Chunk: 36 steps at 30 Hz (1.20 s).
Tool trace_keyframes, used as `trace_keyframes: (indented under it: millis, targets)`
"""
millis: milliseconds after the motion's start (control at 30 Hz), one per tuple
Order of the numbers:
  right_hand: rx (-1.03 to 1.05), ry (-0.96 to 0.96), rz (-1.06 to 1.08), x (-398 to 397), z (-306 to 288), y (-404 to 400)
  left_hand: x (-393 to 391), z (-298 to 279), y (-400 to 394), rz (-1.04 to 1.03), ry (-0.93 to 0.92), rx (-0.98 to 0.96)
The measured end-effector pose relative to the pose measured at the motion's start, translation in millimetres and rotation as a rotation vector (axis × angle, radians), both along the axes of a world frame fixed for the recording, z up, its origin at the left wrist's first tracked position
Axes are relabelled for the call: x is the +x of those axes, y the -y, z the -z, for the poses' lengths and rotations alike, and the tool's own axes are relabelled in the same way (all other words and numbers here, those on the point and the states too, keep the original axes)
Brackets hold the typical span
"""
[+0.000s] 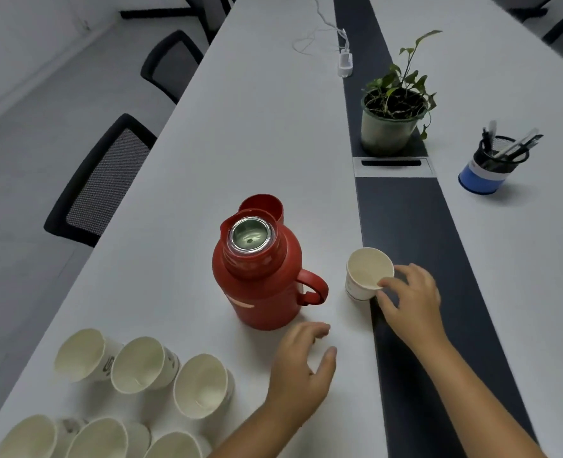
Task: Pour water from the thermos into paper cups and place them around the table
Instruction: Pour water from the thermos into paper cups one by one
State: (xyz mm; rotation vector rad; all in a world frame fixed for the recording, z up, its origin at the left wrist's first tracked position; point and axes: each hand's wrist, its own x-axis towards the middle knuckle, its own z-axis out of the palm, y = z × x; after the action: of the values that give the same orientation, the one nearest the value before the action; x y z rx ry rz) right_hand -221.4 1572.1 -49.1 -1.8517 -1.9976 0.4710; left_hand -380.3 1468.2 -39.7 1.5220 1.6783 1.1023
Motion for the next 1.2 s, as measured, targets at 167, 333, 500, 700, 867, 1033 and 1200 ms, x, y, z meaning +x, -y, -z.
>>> trace_keyframes:
  millis: [167, 333, 500, 700, 867, 1033, 1200]
  targets:
    - [-0.056, -0.149, 0.006, 12.5, -3.4, 2.6, 29.4, 3.8, -40.5, 0.108, -0.080, -0.298]
    - [-0.273, -0.625, 0.005, 33.4, -21.2, 19.5, 44.2, 5.0, -65.5, 0.174, -0.083, -0.398]
    - [-0.291, -0.544, -0.107, 42.6, -31.8, 34.5, 41.1, 5.9, -58.2, 0.245, -0.119, -0.384]
    - [-0.190, -0.539, -0.087, 49.6, -35.5, 46.4, 42.6, -8.5, -47.2, 0.319, -0.165, -0.420]
    - [0.052, -0.560, 0.100, 82.4, -41.6, 38.9, 33.6, -3.2, -36.3, 0.370, -0.256, -0.451]
    - [0.196, -0.251, 0.167, 103.2, -26.9, 43.5, 44.9, 9.9, -43.0, 0.192, -0.127, -0.430]
    - [0.188, -0.296, 0.235, 105.1, 9.9, 59.6, 81.8, 16.6, -81.6, 0.052, 0.115, -0.389]
